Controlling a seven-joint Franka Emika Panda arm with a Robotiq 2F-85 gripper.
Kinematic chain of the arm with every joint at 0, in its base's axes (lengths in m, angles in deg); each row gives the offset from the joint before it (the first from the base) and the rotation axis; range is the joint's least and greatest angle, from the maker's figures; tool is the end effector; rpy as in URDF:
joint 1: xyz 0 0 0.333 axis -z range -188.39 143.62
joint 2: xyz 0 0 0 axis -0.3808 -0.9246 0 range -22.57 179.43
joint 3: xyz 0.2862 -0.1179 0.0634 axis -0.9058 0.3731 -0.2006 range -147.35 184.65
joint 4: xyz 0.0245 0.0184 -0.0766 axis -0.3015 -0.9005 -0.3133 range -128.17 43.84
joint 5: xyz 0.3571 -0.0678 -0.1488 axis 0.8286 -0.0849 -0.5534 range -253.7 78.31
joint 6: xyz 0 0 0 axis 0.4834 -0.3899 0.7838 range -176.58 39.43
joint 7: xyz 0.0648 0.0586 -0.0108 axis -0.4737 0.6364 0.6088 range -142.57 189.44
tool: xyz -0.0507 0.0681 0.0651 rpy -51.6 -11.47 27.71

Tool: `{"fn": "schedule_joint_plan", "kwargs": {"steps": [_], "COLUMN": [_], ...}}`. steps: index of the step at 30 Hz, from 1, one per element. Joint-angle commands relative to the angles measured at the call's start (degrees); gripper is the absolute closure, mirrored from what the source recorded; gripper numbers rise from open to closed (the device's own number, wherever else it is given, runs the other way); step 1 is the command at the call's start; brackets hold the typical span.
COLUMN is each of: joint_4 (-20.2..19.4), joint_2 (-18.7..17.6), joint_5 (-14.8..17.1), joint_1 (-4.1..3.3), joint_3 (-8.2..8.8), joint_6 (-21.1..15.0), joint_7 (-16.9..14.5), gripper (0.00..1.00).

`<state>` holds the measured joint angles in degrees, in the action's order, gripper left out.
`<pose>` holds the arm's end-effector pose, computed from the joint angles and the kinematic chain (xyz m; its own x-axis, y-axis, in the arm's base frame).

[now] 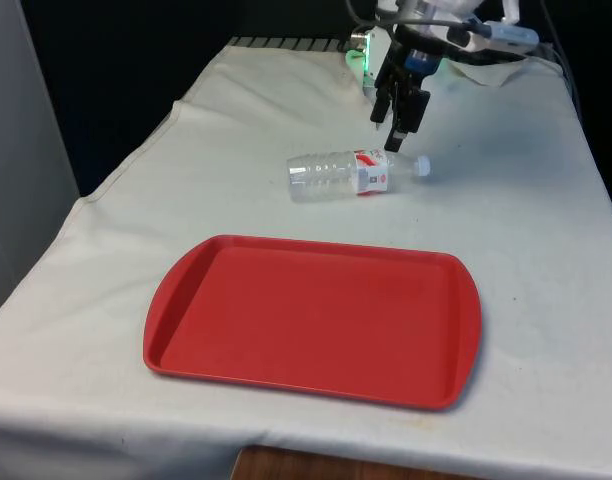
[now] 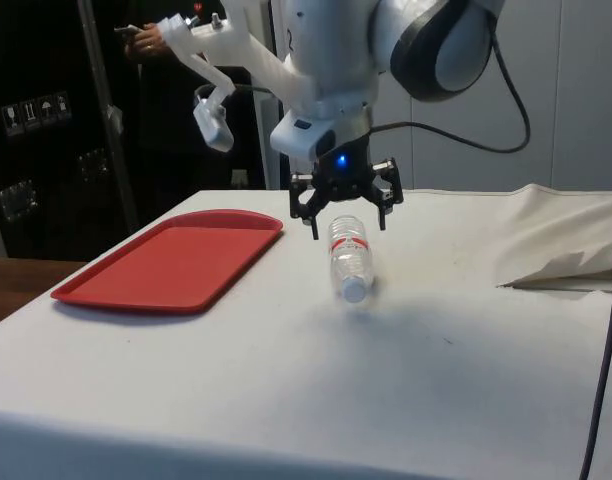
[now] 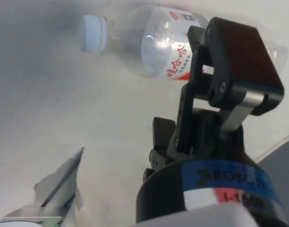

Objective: Place the bottle upright on the tray.

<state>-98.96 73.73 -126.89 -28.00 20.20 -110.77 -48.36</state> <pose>0.4414 0.0443 0.2303 -0.3319 0.8838 -0.3298 0.9395 0.3409 -0.0321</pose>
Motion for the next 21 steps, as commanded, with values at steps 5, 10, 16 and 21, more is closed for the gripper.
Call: {"fn": "schedule_joint_plan", "kwargs": {"steps": [5,10,16,21], "joint_4": [0.5,0.8,1.1,1.5], "joint_2": [0.3,0.3,0.1,-0.3], "joint_5": [-4.0,-7.0,-9.5,-12.5], "joint_1": [-0.34,-0.34,-0.46,-0.57], "joint_3": [-0.34,-1.15,-1.89,-3.15], "joint_6": [1.5,2.9,4.1,5.6], "joint_7": [3.8,7.1,10.0,13.7], "gripper": [0.0,0.0,0.0,0.0]}}
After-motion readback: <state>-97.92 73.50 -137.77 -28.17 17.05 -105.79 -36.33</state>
